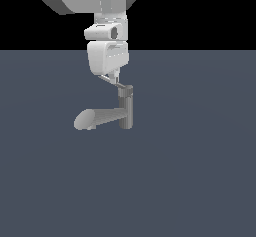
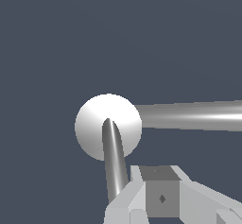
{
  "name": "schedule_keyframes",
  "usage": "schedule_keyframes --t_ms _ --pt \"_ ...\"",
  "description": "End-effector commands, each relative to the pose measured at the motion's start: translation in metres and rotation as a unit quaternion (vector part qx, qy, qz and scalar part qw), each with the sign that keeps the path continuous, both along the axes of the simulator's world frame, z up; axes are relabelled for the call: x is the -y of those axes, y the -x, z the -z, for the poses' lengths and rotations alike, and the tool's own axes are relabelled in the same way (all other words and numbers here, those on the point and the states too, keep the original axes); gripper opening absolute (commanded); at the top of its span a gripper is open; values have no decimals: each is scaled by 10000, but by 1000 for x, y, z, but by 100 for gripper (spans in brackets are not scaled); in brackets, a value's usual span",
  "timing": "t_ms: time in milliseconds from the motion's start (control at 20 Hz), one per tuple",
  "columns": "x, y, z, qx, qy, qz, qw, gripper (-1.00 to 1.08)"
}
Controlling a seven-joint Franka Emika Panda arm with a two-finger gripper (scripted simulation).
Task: Turn on the faucet by rotating a designated handle.
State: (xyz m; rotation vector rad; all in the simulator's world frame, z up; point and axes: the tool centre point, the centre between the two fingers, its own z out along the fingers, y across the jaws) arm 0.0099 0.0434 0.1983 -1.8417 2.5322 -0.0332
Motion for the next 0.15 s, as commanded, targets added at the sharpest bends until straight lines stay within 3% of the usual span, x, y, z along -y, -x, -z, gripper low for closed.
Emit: schedule_keyframes --t_ms 0,100 --pt "-51 0 15 -97 -53 -384 9992 -100" --pt "-55 -2 16 -104 -52 -395 9992 -100"
